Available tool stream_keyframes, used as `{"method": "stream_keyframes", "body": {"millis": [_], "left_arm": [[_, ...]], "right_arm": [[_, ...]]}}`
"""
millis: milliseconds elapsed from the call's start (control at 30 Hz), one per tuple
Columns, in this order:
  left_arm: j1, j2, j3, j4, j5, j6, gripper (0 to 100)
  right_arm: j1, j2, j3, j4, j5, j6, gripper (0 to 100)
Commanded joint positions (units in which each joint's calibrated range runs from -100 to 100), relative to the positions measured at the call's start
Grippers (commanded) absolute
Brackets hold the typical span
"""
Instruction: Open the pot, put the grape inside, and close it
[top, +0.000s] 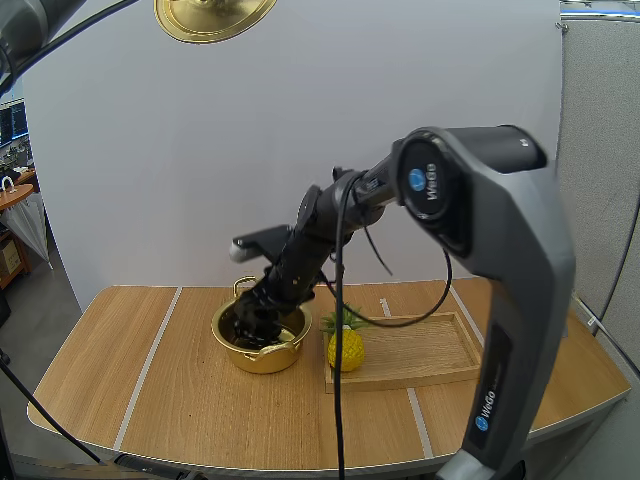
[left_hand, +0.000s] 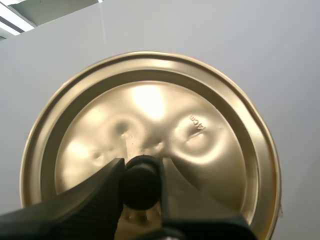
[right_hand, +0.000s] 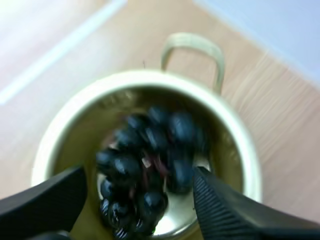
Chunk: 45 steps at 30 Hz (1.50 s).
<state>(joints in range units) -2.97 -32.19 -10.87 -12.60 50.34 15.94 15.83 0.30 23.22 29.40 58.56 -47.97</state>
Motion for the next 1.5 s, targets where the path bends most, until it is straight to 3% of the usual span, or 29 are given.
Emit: {"method": "stream_keyframes", "body": {"millis": [0, 500, 1000, 1467], "left_arm": [[-0.06, -0.44, -0.42, 0.12, -3.28, -0.57, 0], [-0.06, -0.44, -0.42, 0.12, -3.28, -0.57, 0], [-0.06, -0.44, -0.42, 0.12, -3.28, -0.57, 0], [-0.06, -0.44, -0.42, 0.12, -3.28, -0.57, 0]], "right_arm": [[-0.30, -6.31, -0.44, -0.08, 2.82, 0.38, 100], [-0.30, -30.08, -0.04, -2.23, 25.68, 4.80, 100], [-0.30, -58.81, 16.12, -8.75, 28.59, 9.21, 100], [-0.30, -76.11, 26.92, -10.43, 32.83, 14.37, 100]]}}
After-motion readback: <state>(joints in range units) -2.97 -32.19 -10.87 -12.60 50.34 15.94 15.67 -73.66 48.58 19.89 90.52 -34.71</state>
